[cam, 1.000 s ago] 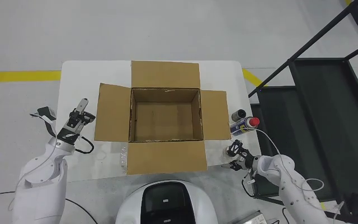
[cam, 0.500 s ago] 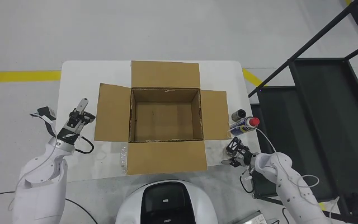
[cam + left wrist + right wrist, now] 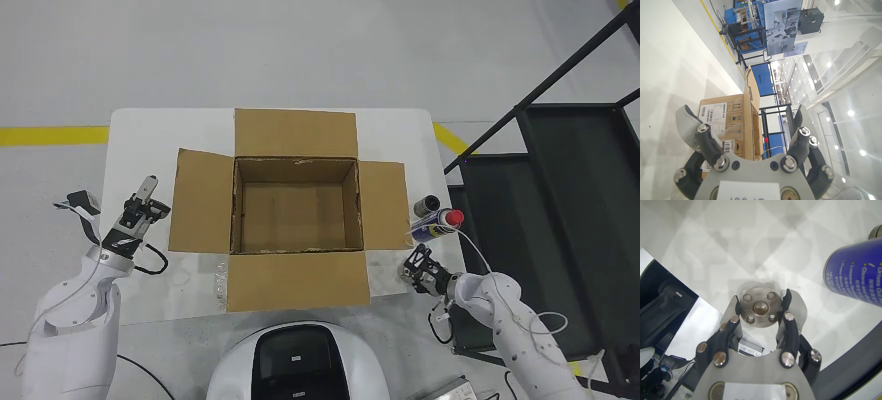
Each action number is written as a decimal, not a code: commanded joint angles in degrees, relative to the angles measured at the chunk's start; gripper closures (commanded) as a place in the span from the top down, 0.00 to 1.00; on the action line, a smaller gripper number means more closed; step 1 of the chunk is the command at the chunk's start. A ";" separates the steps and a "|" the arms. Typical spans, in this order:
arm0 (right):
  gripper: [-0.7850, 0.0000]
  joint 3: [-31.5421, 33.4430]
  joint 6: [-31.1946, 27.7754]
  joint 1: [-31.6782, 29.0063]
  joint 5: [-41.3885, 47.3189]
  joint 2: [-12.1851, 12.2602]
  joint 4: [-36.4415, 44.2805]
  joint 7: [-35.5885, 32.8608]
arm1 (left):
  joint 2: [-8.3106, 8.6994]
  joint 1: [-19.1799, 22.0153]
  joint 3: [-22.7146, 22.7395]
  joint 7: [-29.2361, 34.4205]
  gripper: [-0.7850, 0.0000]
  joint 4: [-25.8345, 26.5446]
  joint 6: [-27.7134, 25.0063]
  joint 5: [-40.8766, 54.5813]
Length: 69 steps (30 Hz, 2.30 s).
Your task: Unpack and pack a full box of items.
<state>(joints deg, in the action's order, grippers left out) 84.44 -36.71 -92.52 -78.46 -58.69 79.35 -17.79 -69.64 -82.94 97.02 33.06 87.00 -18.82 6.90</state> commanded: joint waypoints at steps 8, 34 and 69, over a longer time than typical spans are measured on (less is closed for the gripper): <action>0.00 4.46 0.40 -5.17 -1.03 0.91 9.18 2.06 | 0.00 0.00 0.00 0.00 1.00 0.00 0.00 0.00; 0.00 20.13 -6.81 -19.28 5.93 2.73 33.42 -1.19 | 0.00 0.00 0.00 0.00 1.00 0.00 0.00 0.00; 0.00 -30.34 -4.75 40.32 20.21 -2.63 11.65 -30.44 | 0.00 0.00 0.00 0.00 1.00 0.00 0.00 0.00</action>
<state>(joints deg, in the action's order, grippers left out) 56.04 -41.91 -53.78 -58.11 -60.82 92.91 -48.51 -69.64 -82.94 97.02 33.06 87.00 -18.82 6.90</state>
